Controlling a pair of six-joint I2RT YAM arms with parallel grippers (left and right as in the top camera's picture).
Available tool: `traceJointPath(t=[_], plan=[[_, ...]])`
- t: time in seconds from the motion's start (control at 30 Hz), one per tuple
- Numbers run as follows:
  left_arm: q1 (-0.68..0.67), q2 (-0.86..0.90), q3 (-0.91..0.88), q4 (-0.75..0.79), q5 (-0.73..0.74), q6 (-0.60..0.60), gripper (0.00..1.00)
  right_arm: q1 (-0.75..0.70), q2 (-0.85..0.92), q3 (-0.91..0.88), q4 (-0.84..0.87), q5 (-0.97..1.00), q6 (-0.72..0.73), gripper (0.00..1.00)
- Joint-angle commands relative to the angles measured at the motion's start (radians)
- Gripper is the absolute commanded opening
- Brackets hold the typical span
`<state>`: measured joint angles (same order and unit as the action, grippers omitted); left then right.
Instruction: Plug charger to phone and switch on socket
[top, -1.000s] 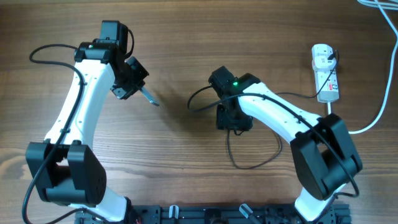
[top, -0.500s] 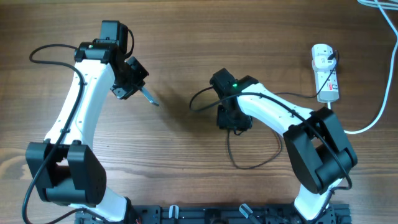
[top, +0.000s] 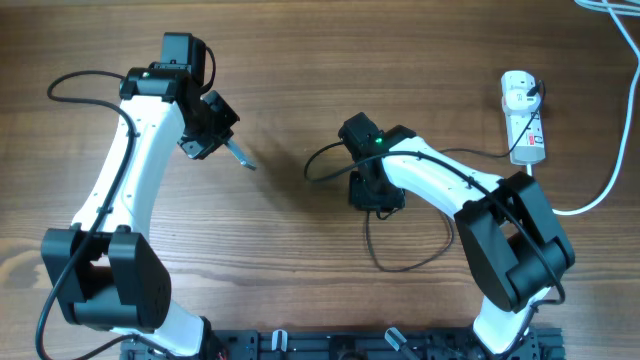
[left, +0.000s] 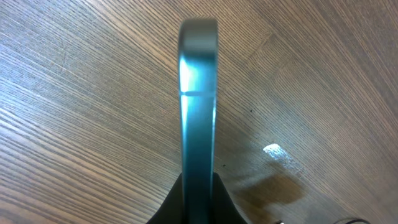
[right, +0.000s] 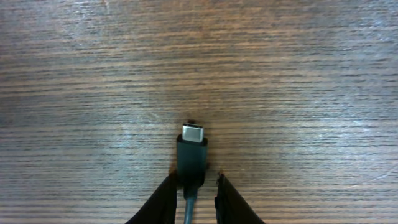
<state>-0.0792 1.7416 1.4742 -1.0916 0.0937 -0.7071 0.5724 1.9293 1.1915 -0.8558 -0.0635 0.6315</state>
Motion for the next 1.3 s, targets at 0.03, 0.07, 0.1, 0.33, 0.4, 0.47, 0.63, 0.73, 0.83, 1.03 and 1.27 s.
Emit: traceJointPath(t=[0.03, 0.07, 0.1, 0.33, 0.4, 0.47, 0.63, 0.73, 0.83, 1.03, 1.27], plan=[[0.003, -0.018, -0.001, 0.006, -0.017, 0.019, 0.04, -0.001, 0.016, -0.009, 0.004, -0.043, 0.027, 0.23], [0.003, -0.018, -0.001, 0.006, -0.017, 0.019, 0.04, 0.000, 0.016, -0.009, 0.000, -0.043, 0.027, 0.23], [0.003, -0.018, -0.001, 0.006, -0.017, 0.019, 0.04, 0.000, 0.016, -0.009, -0.002, -0.043, 0.026, 0.23], [0.003, -0.018, -0.001, 0.007, -0.017, 0.019, 0.04, 0.000, 0.016, -0.009, -0.009, -0.042, 0.026, 0.22], [0.003, -0.018, -0.001, 0.007, -0.017, 0.019, 0.04, 0.000, 0.016, -0.009, -0.009, -0.042, 0.026, 0.20], [0.003, -0.018, -0.001, 0.007, -0.017, 0.019, 0.04, 0.000, 0.016, -0.009, -0.005, -0.037, 0.025, 0.19], [0.003, -0.018, -0.001, 0.007, -0.017, 0.019, 0.04, 0.000, 0.016, -0.009, -0.004, -0.016, 0.026, 0.15], [0.003, -0.018, -0.001, 0.007, -0.017, 0.019, 0.04, 0.000, 0.016, -0.009, -0.004, -0.016, 0.026, 0.11], [0.003, -0.018, -0.001, 0.007, -0.017, 0.019, 0.04, 0.000, 0.016, -0.009, 0.000, -0.016, 0.023, 0.10], [0.003, -0.018, -0.001, 0.096, 0.258, 0.179, 0.04, 0.000, 0.008, 0.019, -0.006, -0.100, -0.086, 0.04], [-0.010, -0.018, -0.001, 0.336, 0.876, 0.363, 0.04, 0.000, -0.336, 0.036, -0.063, -0.386, -0.232, 0.04]])
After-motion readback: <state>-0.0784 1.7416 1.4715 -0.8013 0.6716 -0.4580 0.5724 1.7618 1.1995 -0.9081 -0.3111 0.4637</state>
